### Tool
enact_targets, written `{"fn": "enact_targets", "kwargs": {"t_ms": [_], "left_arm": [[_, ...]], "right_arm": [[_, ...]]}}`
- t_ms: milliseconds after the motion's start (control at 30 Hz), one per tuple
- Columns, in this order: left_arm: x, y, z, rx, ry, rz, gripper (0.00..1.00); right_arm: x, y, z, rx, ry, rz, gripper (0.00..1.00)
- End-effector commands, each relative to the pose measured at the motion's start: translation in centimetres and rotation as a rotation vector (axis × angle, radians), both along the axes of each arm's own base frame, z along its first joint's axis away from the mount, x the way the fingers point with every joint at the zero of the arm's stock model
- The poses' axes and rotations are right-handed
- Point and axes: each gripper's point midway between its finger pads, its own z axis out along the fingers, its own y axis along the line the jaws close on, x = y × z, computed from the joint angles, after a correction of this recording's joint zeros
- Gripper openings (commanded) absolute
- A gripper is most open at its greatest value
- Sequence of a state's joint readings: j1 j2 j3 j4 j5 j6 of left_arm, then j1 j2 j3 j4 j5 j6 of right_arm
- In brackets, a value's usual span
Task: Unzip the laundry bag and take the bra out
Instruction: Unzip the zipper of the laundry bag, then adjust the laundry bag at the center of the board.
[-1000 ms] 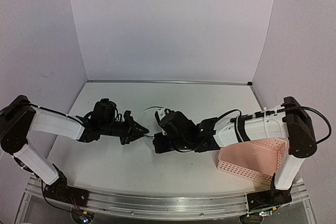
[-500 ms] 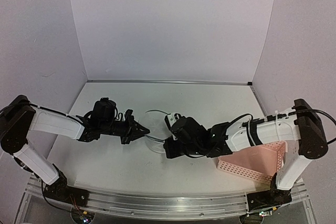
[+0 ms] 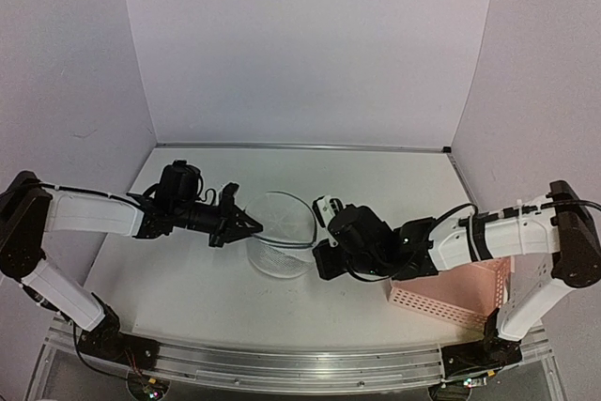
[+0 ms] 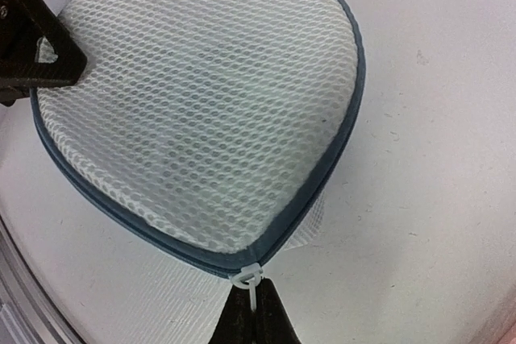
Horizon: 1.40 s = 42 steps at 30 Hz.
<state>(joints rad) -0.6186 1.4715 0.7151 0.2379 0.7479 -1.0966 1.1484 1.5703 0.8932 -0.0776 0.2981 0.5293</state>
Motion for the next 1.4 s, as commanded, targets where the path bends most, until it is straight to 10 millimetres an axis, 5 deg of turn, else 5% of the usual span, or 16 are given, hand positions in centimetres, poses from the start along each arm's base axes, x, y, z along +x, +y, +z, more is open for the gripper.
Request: {"fn": "enact_targets", "kwargs": {"t_ms": [0,267,633,933,1367], "left_arm": [[2.3,1.5,2.9,0.057,-0.150,0.011,0.00],[4.1,2.5,2.6,0.152,-0.217,-0.047,0.00],[8.4,2.2,2.7,0.210,-0.263,-0.050,0.00],[11.2,1.5,2.4,0.244,-0.268,-0.071,0.03],[14.2,2.3,1.2,0.340,-0.262,-0.048,0.26]], "right_arm": [[1.8,-2.2,0.7,-0.058,-0.040,-0.003,0.00],[3.6,-2.9,0.9,-0.095,-0.054,0.021,0.00],[0.4,0.2,1.2,0.011,0.014,0.115,0.00],[-0.2,3.3,1.5,0.069,0.046,0.105,0.00],[2.3,7.1,1.4,0.122,0.108,-0.023,0.00]]}}
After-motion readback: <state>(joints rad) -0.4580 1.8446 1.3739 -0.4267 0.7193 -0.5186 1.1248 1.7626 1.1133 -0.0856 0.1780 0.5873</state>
